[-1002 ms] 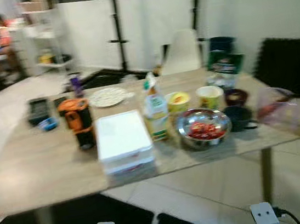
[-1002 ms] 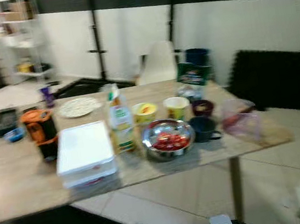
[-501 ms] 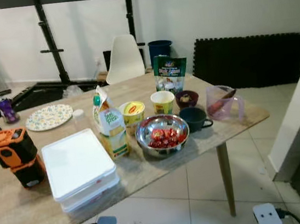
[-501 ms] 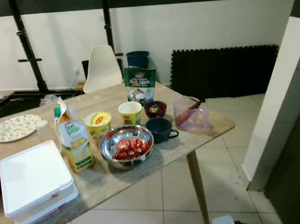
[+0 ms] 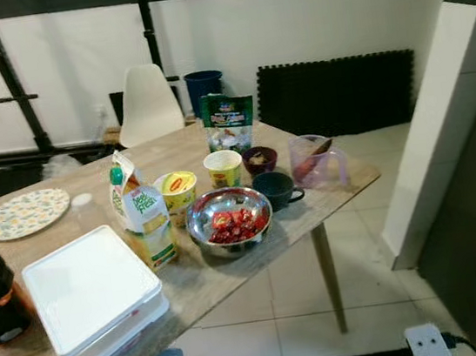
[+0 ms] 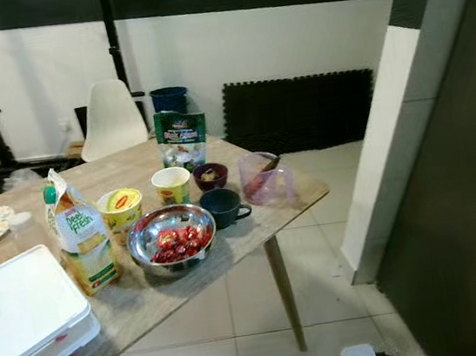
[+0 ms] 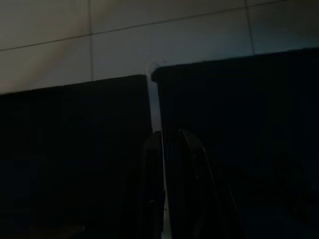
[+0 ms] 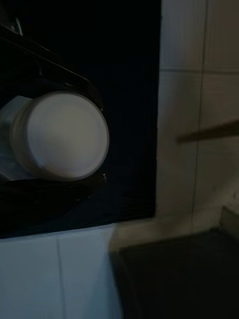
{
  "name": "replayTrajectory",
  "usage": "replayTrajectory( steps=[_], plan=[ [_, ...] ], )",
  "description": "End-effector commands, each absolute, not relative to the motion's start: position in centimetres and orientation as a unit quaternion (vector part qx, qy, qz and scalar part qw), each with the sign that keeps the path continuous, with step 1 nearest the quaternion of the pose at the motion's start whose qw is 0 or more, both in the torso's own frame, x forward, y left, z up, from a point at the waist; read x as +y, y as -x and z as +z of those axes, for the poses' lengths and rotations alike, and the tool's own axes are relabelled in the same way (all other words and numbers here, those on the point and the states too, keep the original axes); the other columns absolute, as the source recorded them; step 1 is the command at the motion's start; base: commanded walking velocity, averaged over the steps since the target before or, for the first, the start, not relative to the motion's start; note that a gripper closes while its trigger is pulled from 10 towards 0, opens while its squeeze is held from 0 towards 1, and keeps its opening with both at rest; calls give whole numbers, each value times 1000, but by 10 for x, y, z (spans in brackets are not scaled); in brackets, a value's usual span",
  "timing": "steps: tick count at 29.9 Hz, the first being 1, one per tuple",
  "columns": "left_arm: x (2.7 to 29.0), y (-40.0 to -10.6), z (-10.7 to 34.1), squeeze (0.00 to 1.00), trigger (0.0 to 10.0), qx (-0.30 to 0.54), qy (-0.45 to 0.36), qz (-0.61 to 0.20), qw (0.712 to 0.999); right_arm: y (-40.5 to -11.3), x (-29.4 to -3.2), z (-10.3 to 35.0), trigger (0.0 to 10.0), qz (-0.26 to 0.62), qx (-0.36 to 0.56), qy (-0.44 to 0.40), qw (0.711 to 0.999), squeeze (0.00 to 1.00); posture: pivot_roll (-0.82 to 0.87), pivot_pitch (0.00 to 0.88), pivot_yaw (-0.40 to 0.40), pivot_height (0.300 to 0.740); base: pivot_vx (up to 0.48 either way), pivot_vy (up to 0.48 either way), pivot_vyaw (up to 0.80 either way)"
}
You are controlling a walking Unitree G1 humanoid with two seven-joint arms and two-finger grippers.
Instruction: Restocking fridge
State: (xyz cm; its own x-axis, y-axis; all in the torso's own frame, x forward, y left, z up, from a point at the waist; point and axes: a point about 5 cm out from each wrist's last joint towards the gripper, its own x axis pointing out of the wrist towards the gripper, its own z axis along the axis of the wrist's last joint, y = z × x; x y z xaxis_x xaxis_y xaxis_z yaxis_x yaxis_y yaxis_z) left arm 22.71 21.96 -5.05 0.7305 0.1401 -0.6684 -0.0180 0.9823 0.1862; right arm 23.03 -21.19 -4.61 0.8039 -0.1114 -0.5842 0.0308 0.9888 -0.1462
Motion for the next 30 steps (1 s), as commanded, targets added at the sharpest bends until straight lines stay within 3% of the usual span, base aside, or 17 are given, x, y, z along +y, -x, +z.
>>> replayTrajectory(
  steps=[1, 30],
  plan=[
    [220, -228, -50, 0, 10000, 366, -91, 38, 925, -230, -213, -46, 10000, -42, 310, 62, 948, 0, -16, 53, 10, 740, 0, 0, -800],
    [215, -228, -52, 0, 10000, 374, -93, 29, 922, -230, -216, -46, 10000, -41, 314, 66, 946, 0, -21, 52, -2, 740, 0, 0, -800]
  ],
)
